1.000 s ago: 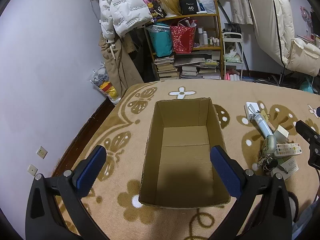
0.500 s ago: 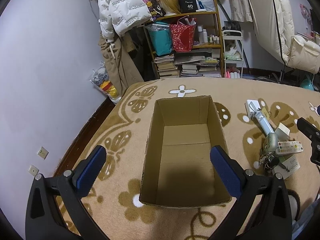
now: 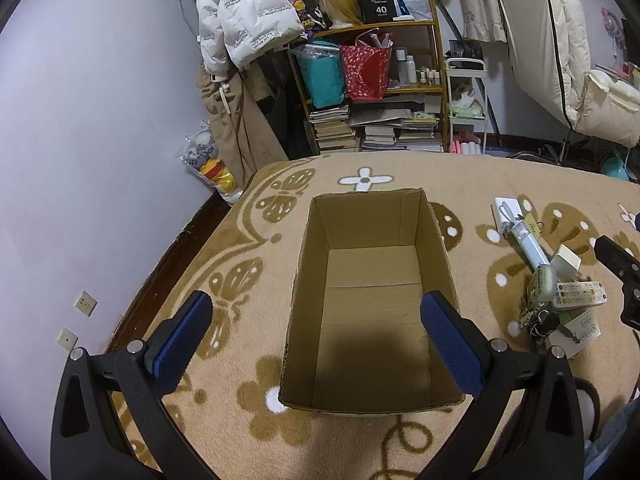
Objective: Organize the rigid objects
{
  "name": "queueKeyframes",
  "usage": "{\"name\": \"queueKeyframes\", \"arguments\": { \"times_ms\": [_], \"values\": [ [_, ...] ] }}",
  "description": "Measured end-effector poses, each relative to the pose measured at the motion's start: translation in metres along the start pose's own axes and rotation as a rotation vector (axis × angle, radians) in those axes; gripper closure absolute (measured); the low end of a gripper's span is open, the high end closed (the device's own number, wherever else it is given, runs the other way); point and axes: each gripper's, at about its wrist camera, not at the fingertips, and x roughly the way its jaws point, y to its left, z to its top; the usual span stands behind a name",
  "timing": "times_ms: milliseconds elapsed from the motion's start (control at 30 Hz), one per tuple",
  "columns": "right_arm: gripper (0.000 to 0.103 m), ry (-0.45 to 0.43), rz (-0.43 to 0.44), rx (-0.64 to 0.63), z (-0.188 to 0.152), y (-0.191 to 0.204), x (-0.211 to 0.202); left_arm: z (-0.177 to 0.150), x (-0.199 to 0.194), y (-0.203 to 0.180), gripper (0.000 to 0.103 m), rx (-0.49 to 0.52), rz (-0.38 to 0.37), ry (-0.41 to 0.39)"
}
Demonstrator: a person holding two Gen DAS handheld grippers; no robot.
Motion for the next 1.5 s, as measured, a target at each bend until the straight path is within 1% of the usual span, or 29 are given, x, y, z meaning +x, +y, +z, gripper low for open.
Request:
{"name": "queueKeyframes", "arguments": {
  "times_ms": [300, 400, 567, 733, 1000, 1167, 1233, 1300, 1400, 1433, 1467, 1500],
  "values": [
    [0.000, 0.011, -0.005, -0.001, -0.005, -0.002, 0.007, 0.003, 0.006, 0.002, 0.000, 0.016, 0.010, 0.011],
    [0.000, 0.038, 0.003, 0.022, 0.000, -0.004, 0.019, 0.006, 0.014, 0.004, 0.000, 0.032, 0.022, 0.028],
    [0.000, 0.099, 0.037, 0.063, 0.002, -0.010, 0.041, 0.009, 0.037, 0.012, 0.000, 0.020, 0.028, 0.091],
    [0.000, 0.162, 0.033, 0.049, 0.005, -0.009, 0.063, 0.008, 0.059, 0.018, 0.000, 0.027, 0.061, 0.139],
    [0.000, 0.273, 0.015, -0.028, -0.002, 0.000, 0.099, 0.002, 0.093, 0.030, 0.000, 0.021, 0.123, 0.236],
    [0.000, 0.332, 0.047, -0.008, -0.008, -0.006, 0.114, -0.008, 0.115, 0.041, 0.000, -0.016, 0.127, 0.326],
    [0.000, 0.351, 0.062, -0.002, -0.010, -0.005, 0.118, -0.012, 0.120, 0.042, 0.000, -0.015, 0.138, 0.342],
    [0.006, 0.375, 0.076, -0.001, -0.013, -0.005, 0.123, -0.014, 0.124, 0.041, 0.000, -0.010, 0.139, 0.356],
    [0.009, 0.407, 0.085, 0.009, -0.019, -0.005, 0.130, -0.018, 0.130, 0.038, 0.000, 0.002, 0.158, 0.381],
    [0.012, 0.416, 0.083, 0.009, -0.022, -0.005, 0.132, -0.019, 0.132, 0.037, 0.001, 0.006, 0.159, 0.391],
    [0.018, 0.431, 0.079, 0.009, -0.024, -0.006, 0.134, -0.020, 0.133, 0.037, 0.002, 0.006, 0.154, 0.394],
    [0.021, 0.447, 0.076, 0.010, -0.026, -0.006, 0.136, -0.020, 0.134, 0.037, 0.004, 0.005, 0.148, 0.398]
  ]
}}
